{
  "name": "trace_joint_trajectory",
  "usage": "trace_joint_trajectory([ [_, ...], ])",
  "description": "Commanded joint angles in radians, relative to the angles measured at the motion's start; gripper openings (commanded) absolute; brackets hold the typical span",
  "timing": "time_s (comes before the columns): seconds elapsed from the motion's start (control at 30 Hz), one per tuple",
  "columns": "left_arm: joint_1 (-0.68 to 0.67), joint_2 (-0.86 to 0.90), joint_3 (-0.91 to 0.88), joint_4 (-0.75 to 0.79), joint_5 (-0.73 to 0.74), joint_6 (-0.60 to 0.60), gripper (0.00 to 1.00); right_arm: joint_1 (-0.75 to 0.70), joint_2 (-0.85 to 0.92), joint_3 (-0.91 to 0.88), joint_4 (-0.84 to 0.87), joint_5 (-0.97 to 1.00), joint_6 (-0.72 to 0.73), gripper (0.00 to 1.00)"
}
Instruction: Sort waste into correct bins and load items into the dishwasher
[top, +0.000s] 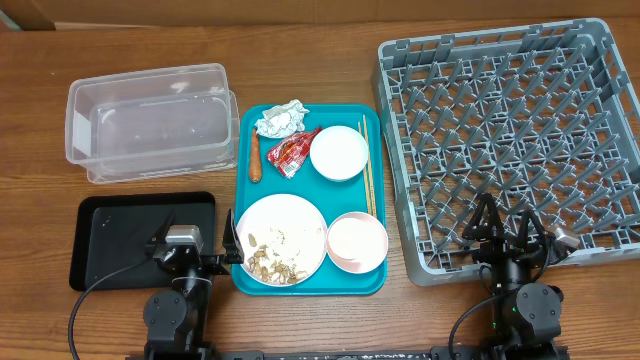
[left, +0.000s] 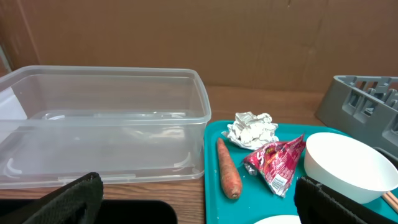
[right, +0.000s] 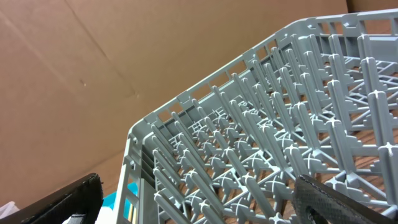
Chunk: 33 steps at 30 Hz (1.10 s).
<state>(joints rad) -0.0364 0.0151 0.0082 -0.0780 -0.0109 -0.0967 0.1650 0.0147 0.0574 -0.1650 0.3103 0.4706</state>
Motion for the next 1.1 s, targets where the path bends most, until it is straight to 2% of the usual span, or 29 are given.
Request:
trace_joint_trajectory([
  [0.0,0.003,-0.008,-0.003,0.001,0.008,0.011,1.0,-0.003,-0.012,-0.006,0.006,-0.005,-0.002,1.0],
  [1.07,0.003,-0.007,-0.003,0.001,0.008,0.011,1.0,-0.003,-0.012,-0.006,0.006,-0.005,-0.002,1.0],
])
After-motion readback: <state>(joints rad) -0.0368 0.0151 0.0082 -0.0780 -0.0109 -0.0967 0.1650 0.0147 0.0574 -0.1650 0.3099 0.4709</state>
